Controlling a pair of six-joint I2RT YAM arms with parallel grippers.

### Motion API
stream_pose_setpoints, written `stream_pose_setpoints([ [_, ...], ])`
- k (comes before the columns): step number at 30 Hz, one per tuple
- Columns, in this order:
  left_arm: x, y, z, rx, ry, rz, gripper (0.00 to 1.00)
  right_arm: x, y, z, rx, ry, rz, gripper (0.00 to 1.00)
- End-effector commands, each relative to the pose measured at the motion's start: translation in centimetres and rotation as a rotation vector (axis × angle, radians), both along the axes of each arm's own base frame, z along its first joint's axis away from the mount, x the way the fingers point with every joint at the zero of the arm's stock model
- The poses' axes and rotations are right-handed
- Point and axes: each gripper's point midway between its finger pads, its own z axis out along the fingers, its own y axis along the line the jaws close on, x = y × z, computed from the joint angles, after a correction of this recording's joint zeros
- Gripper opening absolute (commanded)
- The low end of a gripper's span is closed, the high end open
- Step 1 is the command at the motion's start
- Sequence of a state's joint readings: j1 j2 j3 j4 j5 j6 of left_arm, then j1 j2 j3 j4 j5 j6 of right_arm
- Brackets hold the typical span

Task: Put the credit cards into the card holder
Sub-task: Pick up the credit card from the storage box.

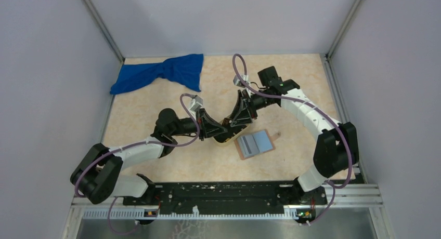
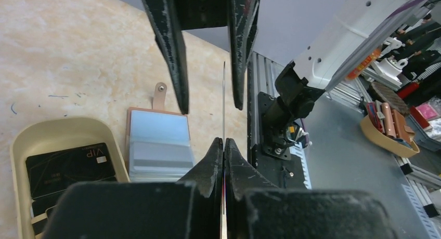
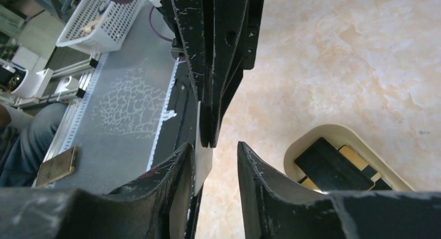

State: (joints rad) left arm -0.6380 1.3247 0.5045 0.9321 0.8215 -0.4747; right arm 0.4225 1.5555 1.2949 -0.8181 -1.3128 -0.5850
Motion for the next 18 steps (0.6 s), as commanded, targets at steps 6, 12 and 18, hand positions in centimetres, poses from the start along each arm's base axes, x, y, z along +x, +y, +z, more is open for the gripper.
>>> stream_pose_setpoints([
  [6,-1.0,1.1,3.3,-0.151,-0.041,0.030,0.00,0.1,0.3,2.2,0.100,0.016,0.001,0.26],
  [12,-0.7,0.9,3.0,-0.145,-0.026,0.032,0.00,0.0,0.5,2.8,0.123,0.031,-0.012,0.21],
  [18,-0.3,1.4,2.6,-0.150,-0.004,0.088,0.44,1.4,-0.8,3.2,0.109,0.009,-0.081,0.00],
])
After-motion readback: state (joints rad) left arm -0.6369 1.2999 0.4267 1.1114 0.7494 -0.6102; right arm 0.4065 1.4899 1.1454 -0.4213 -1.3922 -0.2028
